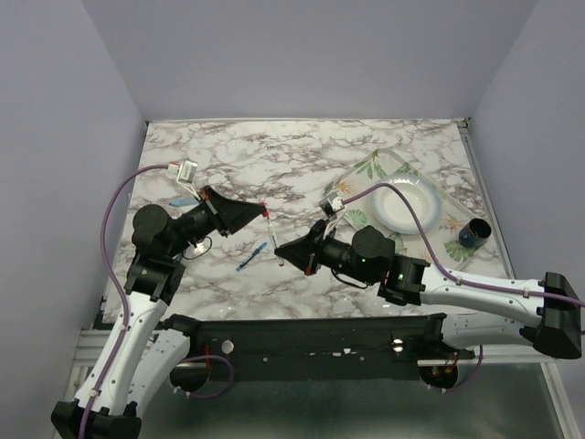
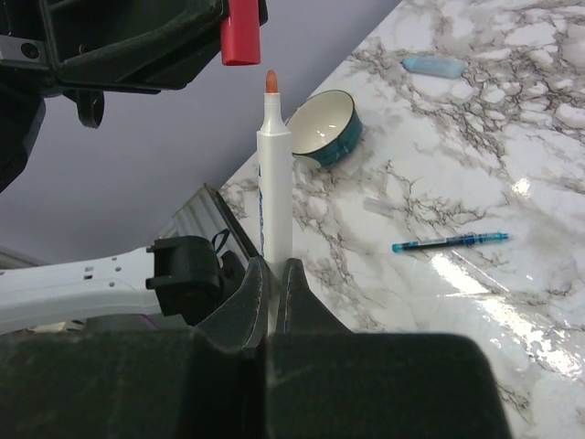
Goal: Insert the pens into the pen caps
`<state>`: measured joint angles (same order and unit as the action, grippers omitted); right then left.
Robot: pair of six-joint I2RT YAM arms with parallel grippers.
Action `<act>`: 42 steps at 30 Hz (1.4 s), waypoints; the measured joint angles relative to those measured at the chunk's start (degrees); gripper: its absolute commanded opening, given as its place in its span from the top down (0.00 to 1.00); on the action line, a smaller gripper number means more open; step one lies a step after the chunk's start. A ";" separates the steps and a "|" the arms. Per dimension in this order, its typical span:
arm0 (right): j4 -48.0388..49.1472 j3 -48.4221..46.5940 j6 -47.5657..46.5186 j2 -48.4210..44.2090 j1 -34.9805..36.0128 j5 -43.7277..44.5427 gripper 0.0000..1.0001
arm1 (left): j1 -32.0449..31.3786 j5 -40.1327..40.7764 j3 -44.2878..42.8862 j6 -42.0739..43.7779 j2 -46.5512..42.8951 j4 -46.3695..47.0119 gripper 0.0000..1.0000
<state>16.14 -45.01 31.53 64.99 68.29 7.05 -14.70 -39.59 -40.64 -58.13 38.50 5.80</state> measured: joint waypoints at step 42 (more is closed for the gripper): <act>-1.25 -0.90 1.01 1.22 0.00 -0.04 0.99 | 0.00 2.27 -1.95 4.33 1.51 -4.81 1.00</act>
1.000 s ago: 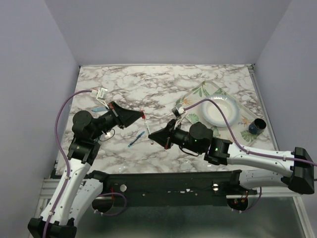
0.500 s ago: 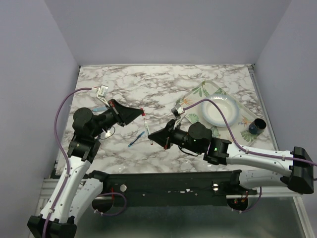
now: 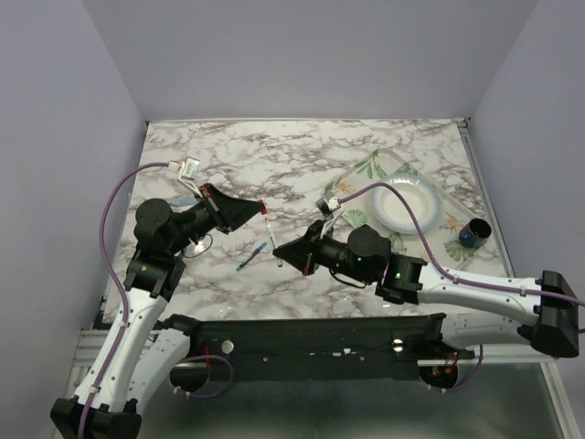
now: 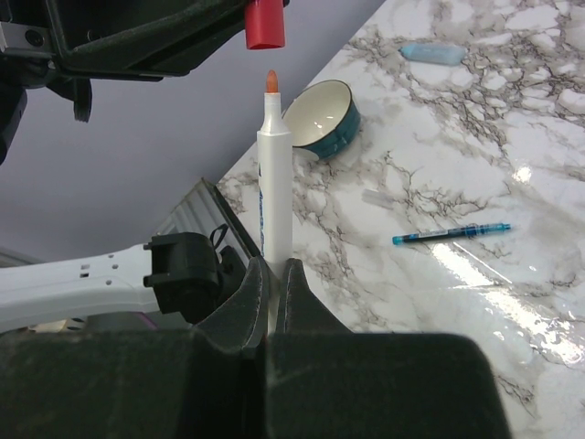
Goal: Insert the pens into the pen caps
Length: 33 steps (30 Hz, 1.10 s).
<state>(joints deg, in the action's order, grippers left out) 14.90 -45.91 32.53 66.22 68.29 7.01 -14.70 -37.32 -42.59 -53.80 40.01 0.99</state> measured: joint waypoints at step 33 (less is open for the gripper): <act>-2.95 -4.55 -2.16 2.38 0.20 2.38 0.99 | 0.11 -0.79 6.10 -4.76 -3.76 4.79 1.00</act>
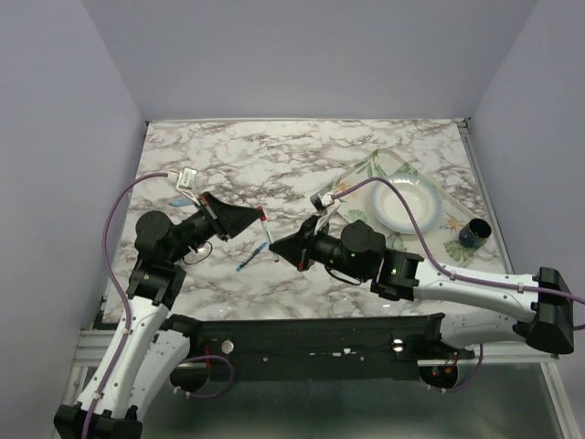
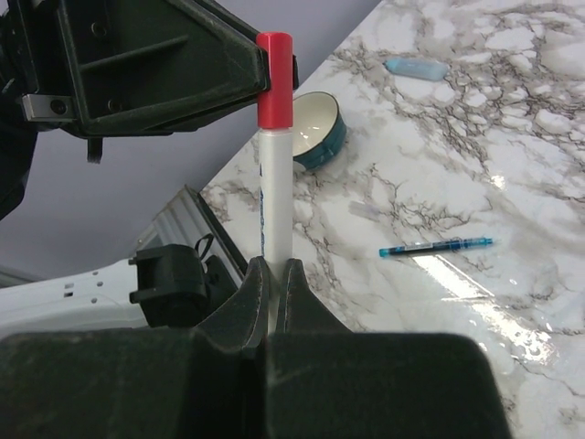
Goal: Insert the pens into the pen caps
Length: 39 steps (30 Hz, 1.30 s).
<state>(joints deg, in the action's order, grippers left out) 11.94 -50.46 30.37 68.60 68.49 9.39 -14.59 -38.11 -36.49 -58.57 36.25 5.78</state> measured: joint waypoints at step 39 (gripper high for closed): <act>4.87 -2.99 -7.93 -8.33 0.09 -0.24 0.99 | -3.67 -12.41 -2.43 -4.59 3.87 21.97 0.47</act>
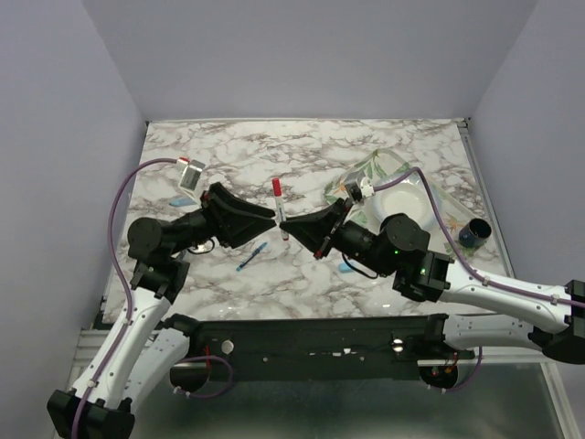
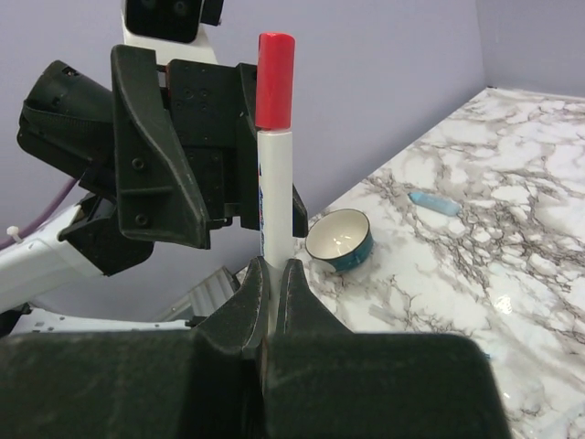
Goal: Insert the pens into the pen caps
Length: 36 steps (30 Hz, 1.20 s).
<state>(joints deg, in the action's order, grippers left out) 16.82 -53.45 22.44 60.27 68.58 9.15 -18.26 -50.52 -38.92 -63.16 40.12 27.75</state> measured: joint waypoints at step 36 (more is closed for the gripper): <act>-0.20 2.93 3.74 1.29 -0.11 -4.24 0.66 | -4.37 4.48 -1.90 1.07 4.20 0.31 1.00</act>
<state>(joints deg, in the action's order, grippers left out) 16.62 -50.52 26.17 61.56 68.47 4.91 -22.63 -46.04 -40.82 -62.08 44.31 28.05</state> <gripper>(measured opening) 0.402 0.047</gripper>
